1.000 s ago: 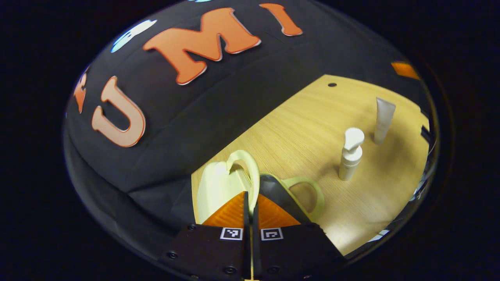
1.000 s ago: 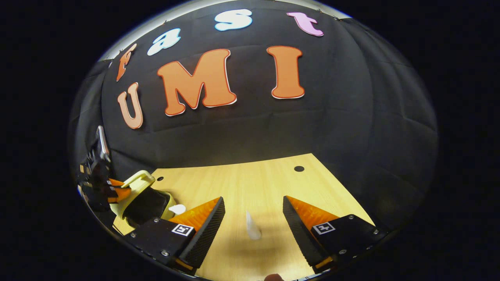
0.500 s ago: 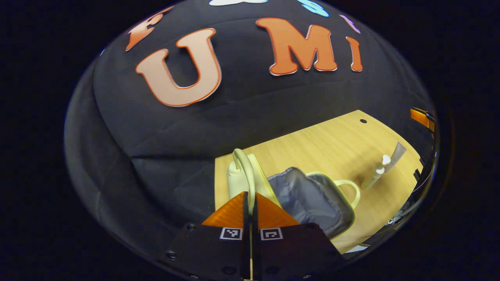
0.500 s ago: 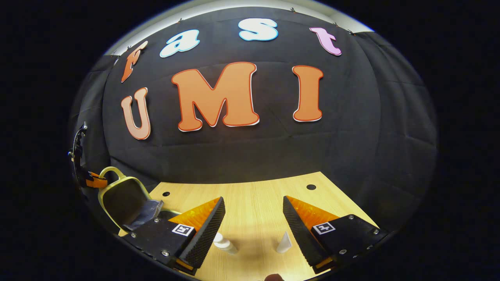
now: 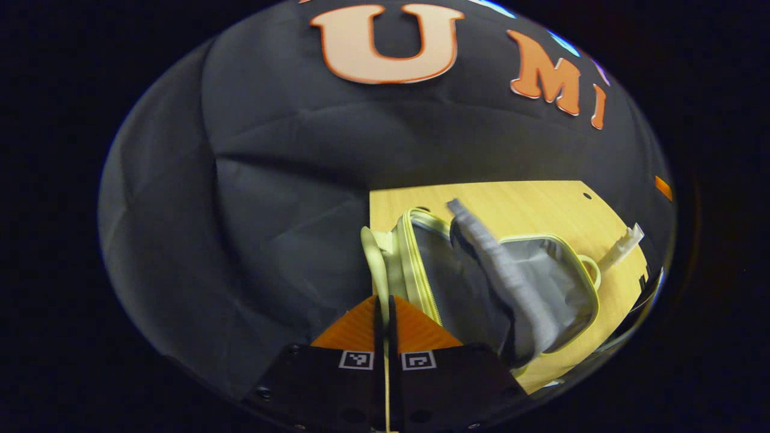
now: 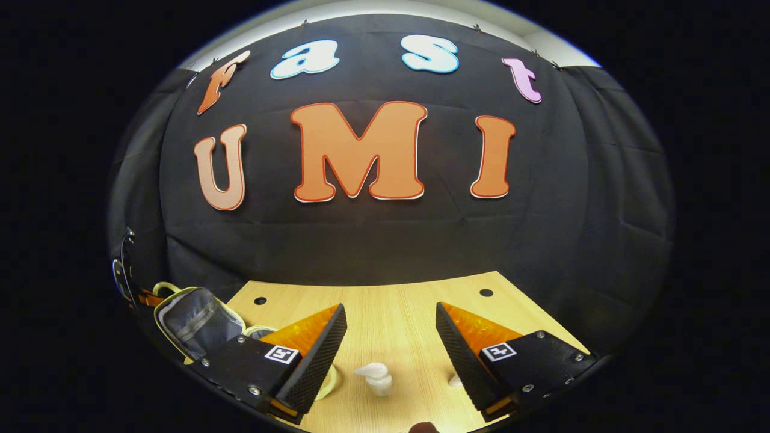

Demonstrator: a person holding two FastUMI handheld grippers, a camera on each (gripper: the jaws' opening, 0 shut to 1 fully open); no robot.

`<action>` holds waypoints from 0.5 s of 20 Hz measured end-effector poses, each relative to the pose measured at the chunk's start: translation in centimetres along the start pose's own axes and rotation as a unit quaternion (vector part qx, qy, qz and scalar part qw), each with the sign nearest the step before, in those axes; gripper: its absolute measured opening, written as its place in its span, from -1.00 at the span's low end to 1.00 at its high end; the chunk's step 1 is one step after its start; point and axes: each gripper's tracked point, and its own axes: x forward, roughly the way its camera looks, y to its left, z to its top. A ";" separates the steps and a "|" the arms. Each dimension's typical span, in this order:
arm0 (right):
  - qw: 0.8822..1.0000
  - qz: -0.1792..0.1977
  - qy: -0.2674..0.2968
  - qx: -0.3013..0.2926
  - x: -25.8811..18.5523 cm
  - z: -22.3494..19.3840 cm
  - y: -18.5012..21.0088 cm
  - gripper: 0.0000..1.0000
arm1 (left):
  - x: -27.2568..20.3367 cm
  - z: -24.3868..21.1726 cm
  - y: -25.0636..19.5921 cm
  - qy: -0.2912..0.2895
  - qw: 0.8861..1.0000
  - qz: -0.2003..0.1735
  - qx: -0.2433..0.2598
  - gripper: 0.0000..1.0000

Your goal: First open the suitcase, pack the skin care products into it, and then close the suitcase.

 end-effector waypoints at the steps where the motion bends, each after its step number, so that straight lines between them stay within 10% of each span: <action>1: 1.000 -0.002 0.003 -0.001 -0.1 -0.2 0.3 0.90 | 0.7 -1.1 0.7 0.008 1.000 -0.006 -0.018 -0.94; 10: 1.000 -0.027 0.006 -0.006 -0.5 -1.8 1.4 0.89 | 4.8 -6.7 1.2 0.064 0.992 -0.033 -0.100 -0.94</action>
